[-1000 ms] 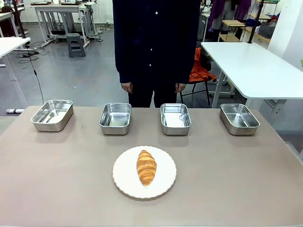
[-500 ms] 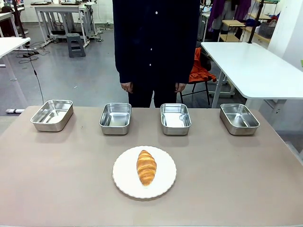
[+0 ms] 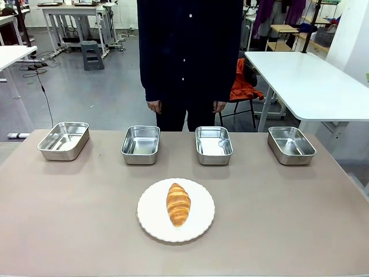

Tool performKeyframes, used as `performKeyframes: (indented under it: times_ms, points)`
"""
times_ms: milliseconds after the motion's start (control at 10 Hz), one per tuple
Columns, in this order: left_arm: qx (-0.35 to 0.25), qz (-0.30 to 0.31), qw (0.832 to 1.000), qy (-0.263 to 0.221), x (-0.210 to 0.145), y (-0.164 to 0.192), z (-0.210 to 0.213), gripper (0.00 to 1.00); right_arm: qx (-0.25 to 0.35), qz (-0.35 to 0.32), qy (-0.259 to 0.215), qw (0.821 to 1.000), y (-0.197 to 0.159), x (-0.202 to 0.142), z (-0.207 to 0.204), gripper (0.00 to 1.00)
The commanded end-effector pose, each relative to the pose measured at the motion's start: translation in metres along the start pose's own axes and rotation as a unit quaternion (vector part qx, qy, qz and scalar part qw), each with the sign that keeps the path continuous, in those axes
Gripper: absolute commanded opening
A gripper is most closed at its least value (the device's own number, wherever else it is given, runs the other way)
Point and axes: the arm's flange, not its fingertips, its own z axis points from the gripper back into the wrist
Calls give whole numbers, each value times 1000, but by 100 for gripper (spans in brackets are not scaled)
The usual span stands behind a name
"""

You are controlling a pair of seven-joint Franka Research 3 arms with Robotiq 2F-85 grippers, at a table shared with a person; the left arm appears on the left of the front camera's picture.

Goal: Place the bread in the container.
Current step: Place the Butter Roll into the Airtight Container indicated by the human.

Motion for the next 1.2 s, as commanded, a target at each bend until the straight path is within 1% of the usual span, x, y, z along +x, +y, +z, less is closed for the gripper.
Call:
performKeyframes:
  times_ms: [0,1100]
  points:
    - [2,3,1000,-1,1,0,1,100,2,1,-3,1000,0,0,0,100]
    - [2,3,1000,-1,1,0,1,100,2,1,-3,1000,0,0,0,100]
